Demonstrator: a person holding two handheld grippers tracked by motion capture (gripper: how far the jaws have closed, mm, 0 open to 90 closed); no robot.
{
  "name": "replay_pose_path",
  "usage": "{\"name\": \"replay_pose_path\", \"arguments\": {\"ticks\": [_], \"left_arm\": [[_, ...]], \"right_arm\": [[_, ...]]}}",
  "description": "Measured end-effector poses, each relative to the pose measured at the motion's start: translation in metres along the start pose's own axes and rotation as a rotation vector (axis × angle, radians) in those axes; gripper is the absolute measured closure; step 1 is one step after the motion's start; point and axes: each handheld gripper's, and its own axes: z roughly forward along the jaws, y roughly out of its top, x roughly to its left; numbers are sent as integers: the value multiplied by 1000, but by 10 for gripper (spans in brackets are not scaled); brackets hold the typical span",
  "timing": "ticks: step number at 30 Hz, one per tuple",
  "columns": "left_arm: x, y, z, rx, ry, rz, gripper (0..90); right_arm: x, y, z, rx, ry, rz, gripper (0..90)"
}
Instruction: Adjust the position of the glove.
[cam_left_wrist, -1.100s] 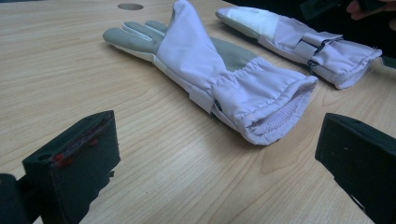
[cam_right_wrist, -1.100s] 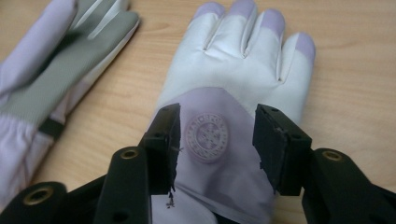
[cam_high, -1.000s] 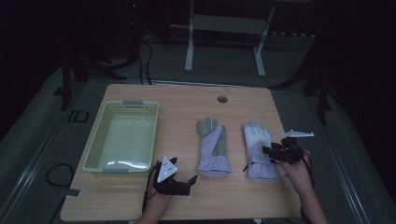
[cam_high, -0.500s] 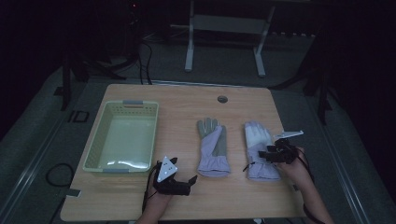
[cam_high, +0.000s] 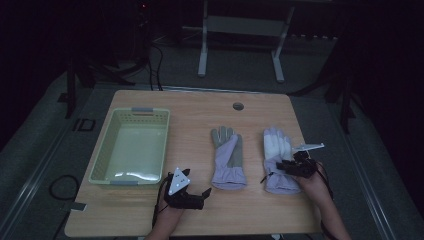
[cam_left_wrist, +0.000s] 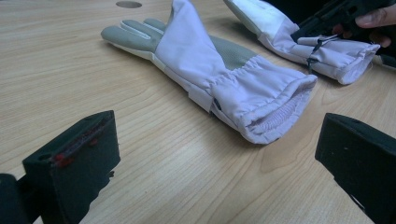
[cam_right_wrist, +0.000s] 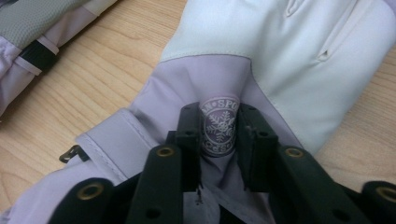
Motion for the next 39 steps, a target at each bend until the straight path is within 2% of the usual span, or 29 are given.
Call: {"name": "replay_pose_path", "arguments": {"ticks": [2,4,10,14,18,24,27,30,39], "left_arm": [[0,0,0,0,0,0,0],[0,0,0,-1,0,-3,0],[0,0,0,-2,0,-3,0],[0,0,0,-3,0,-4,0],[0,0,0,-2,0,-3,0],[0,0,0,-2,0,-3,0],[0,0,0,-2,-1,-3,0],[0,0,0,-2,-1,-3,0],[0,0,0,-4,-1,-2,0]], "right_arm": [[2,0,-1,-1,-11,6,756],[3,2,-2,3,-15,37,770],[7,11,-17,-6,-31,45,795],[11,20,-34,-24,-38,53,799],[17,34,-56,-74,-52,56,799],[27,53,-78,-97,-57,35,799],[35,62,-88,-113,-63,30,798],[46,70,-93,-120,-96,11,797],[79,96,-100,-127,-31,-32,796]]}}
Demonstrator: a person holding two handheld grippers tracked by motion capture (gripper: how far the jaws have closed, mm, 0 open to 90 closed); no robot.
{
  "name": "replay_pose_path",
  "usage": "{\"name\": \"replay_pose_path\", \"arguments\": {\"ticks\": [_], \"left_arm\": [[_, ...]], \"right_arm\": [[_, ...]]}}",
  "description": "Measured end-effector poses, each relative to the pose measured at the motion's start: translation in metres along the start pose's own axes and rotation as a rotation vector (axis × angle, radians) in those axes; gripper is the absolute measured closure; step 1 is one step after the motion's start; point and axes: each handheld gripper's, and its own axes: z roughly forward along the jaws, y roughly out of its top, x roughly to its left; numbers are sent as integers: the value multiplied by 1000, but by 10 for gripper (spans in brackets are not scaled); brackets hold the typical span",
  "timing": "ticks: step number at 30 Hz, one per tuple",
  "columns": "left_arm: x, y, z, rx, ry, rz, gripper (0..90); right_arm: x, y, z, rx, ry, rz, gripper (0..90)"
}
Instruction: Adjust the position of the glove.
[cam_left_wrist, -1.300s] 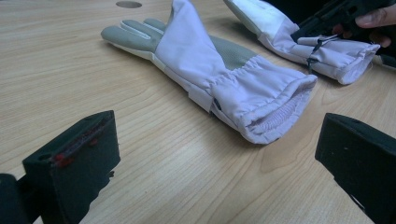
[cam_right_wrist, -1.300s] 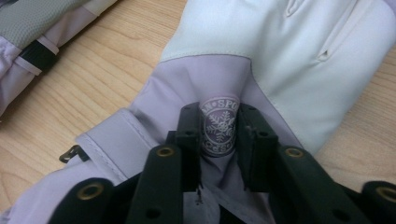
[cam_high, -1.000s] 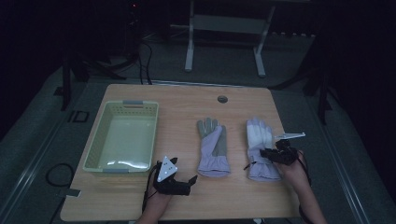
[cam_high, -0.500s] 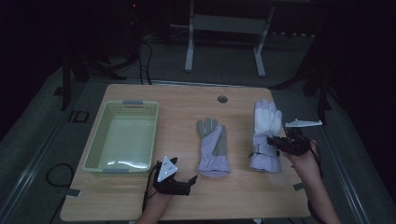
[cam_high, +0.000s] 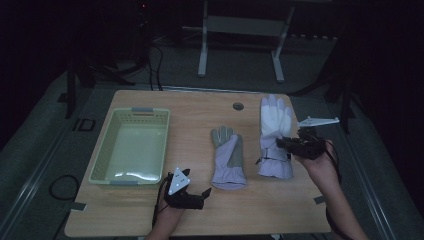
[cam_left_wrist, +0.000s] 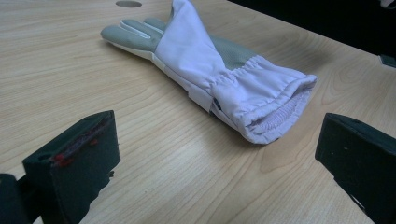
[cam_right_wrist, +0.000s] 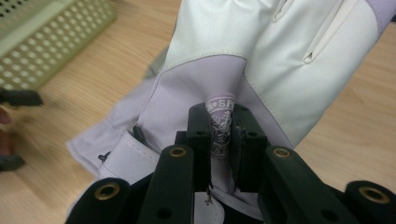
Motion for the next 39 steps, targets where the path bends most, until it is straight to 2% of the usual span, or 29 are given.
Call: {"name": "replay_pose_path", "arguments": {"ticks": [4,8,15,19,22,25,31,39], "left_arm": [[0,0,0,0,1,2,0],[0,0,0,-1,-1,1,0],[0,0,0,-4,-7,4,0],[-1,0,0,-2,0,13,0],[-1,0,0,-3,-5,10,0],[0,0,0,-4,-8,6,0],[-1,0,-1,-2,-8,10,0],[-1,0,-1,-4,-10,8,0]], "right_arm": [[10,10,-1,-17,27,10,795],[33,24,5,-20,52,12,794],[64,33,27,3,62,14,795],[77,32,44,37,43,6,795],[82,29,54,55,49,23,795],[86,25,67,84,31,28,795],[88,17,92,137,40,55,795],[87,11,123,206,13,65,792]]}}
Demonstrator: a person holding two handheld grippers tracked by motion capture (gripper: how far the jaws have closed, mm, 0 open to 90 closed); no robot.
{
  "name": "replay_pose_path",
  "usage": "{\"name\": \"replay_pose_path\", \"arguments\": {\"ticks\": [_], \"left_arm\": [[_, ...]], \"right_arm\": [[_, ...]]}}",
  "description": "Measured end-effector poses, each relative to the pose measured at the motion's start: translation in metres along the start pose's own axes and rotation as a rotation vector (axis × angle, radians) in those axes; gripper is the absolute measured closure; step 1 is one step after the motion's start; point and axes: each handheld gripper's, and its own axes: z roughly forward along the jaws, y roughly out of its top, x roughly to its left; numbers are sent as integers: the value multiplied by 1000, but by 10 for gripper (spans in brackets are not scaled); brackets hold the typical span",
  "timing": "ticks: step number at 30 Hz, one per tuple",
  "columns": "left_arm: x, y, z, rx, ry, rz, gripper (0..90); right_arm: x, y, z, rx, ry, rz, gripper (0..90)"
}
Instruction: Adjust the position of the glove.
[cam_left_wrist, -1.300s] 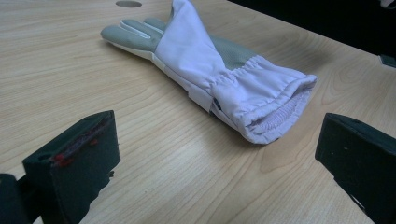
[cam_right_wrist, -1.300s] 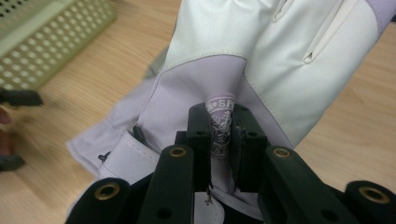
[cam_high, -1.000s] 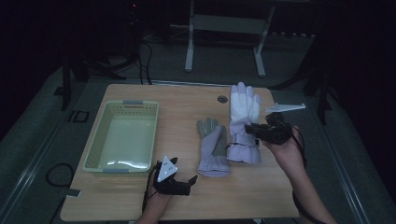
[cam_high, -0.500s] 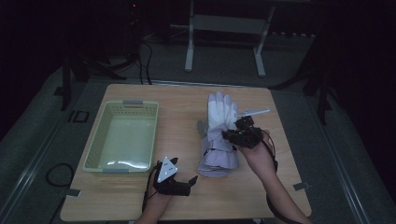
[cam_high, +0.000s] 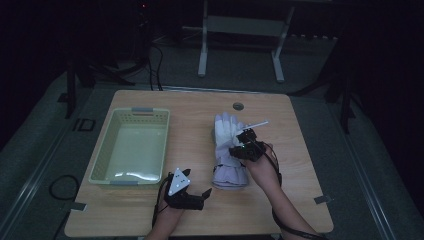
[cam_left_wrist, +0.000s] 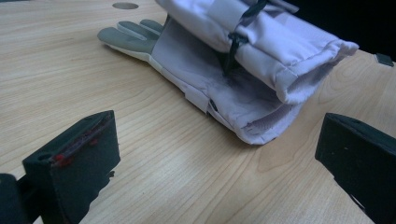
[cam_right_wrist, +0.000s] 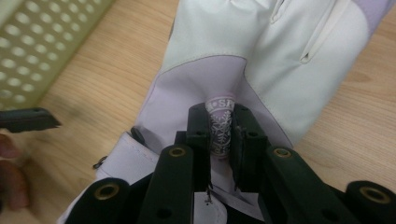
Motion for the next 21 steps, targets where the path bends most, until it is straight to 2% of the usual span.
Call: {"name": "replay_pose_path", "arguments": {"ticks": [5,9,11,15,17,21], "left_arm": [[0,0,0,0,-1,4,0],[0,0,0,-1,-1,2,0],[0,0,0,-2,-2,3,0],[0,0,0,-1,-2,2,0],[0,0,0,-1,-2,-1,0],[0,0,0,0,-1,-3,0]], "right_arm": [[-5,-3,20,45,-21,10,784],[-10,-7,28,63,-9,10,780],[-13,-9,27,64,-13,5,780],[-19,-11,25,76,-59,-32,770],[-22,-11,26,78,-47,-29,751],[-23,-10,24,63,-23,-54,689]]}}
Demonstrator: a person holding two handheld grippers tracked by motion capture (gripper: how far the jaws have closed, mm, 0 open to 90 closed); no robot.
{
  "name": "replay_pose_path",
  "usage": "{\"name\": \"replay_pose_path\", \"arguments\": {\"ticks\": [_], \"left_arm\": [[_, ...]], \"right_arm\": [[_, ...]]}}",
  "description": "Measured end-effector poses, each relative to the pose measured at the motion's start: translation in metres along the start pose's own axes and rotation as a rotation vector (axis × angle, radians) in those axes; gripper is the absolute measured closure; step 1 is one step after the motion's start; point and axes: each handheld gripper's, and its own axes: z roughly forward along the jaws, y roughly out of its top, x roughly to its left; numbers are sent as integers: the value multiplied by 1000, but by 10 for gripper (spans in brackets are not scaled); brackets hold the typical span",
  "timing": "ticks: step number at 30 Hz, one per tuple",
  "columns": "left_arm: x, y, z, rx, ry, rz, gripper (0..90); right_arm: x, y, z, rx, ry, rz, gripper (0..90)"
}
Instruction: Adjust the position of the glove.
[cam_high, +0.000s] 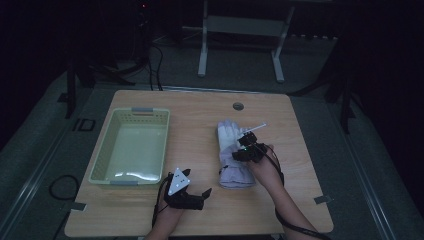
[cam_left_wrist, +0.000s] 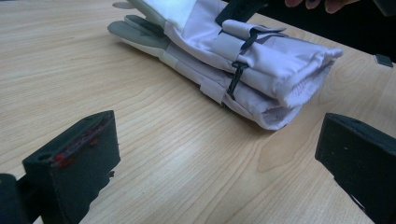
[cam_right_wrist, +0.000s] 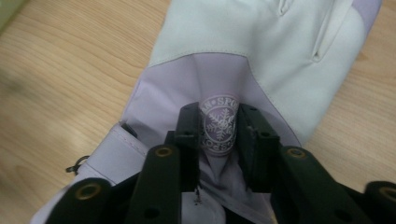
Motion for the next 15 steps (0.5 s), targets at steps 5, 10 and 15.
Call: {"name": "replay_pose_path", "arguments": {"ticks": [5,10,15], "left_arm": [[0,0,0,0,-2,-5,0],[1,0,0,1,-3,-5,0],[1,0,0,-3,-10,-8,0]], "right_arm": [[-9,-2,-13,-69,38,-19,548],[-14,-5,-28,-140,57,-34,387],[-18,-8,-40,-175,108,-37,289]]}}
